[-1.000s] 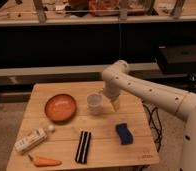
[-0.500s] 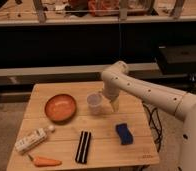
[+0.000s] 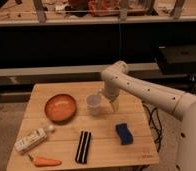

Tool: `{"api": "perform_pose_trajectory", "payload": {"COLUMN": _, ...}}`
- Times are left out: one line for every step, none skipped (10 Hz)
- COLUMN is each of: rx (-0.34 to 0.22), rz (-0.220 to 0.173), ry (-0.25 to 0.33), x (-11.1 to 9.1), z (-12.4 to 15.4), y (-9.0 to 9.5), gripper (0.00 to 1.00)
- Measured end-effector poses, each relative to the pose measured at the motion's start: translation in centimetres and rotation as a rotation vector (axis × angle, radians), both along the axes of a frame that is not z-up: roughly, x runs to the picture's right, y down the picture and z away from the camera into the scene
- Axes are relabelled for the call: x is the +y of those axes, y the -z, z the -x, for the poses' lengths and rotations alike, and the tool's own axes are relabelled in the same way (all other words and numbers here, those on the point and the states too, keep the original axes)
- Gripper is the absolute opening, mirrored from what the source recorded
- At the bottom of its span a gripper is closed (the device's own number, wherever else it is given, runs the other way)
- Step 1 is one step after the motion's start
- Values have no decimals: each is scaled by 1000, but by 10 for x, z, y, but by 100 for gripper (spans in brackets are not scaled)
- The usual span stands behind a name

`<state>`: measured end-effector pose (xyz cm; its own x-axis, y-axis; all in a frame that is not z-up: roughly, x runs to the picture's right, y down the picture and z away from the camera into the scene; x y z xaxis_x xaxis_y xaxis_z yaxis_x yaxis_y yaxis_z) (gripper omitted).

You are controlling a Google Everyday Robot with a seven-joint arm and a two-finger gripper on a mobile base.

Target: Place the ceramic cup in the ceramic bowl

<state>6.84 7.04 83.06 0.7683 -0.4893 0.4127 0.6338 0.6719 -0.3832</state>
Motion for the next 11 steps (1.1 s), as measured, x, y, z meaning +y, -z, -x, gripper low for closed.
{"api": "perform_pose_trajectory", "payload": {"rx": -10, "rz": 0, "ry": 8, "x": 0, "z": 2, "y": 1, "gripper": 80}}
{"api": "perform_pose_trajectory", "payload": {"rx": -24, "rz": -11, "ry": 12, "x": 0, "z": 3, "y": 3, "gripper": 80}}
{"api": "perform_pose_trajectory", "payload": {"rx": -42, "rz": -25, "ry": 13, "x": -1, "z": 3, "y": 5, "gripper": 80}}
{"api": "perform_pose_trajectory", "payload": {"rx": -61, "rz": -41, "ry": 12, "x": -2, "z": 4, "y": 8, "gripper": 80}}
{"api": "perform_pose_trajectory", "payload": {"rx": -79, "rz": -57, "ry": 8, "x": -3, "z": 5, "y": 10, "gripper": 80}}
{"api": "perform_pose_trajectory", "payload": {"rx": -96, "rz": -72, "ry": 1, "x": -5, "z": 6, "y": 12, "gripper": 80}}
{"api": "perform_pose_trajectory", "payload": {"rx": -112, "rz": -83, "ry": -11, "x": -6, "z": 5, "y": 14, "gripper": 80}}
{"api": "perform_pose_trajectory", "payload": {"rx": -124, "rz": -87, "ry": -21, "x": -6, "z": 4, "y": 15, "gripper": 80}}
{"api": "perform_pose_trajectory", "payload": {"rx": -137, "rz": -87, "ry": -33, "x": -5, "z": 3, "y": 17, "gripper": 80}}
{"api": "perform_pose_trajectory", "payload": {"rx": -148, "rz": -79, "ry": -36, "x": -4, "z": 4, "y": 17, "gripper": 80}}
{"api": "perform_pose_trajectory", "payload": {"rx": -160, "rz": -67, "ry": -34, "x": -3, "z": 5, "y": 18, "gripper": 80}}
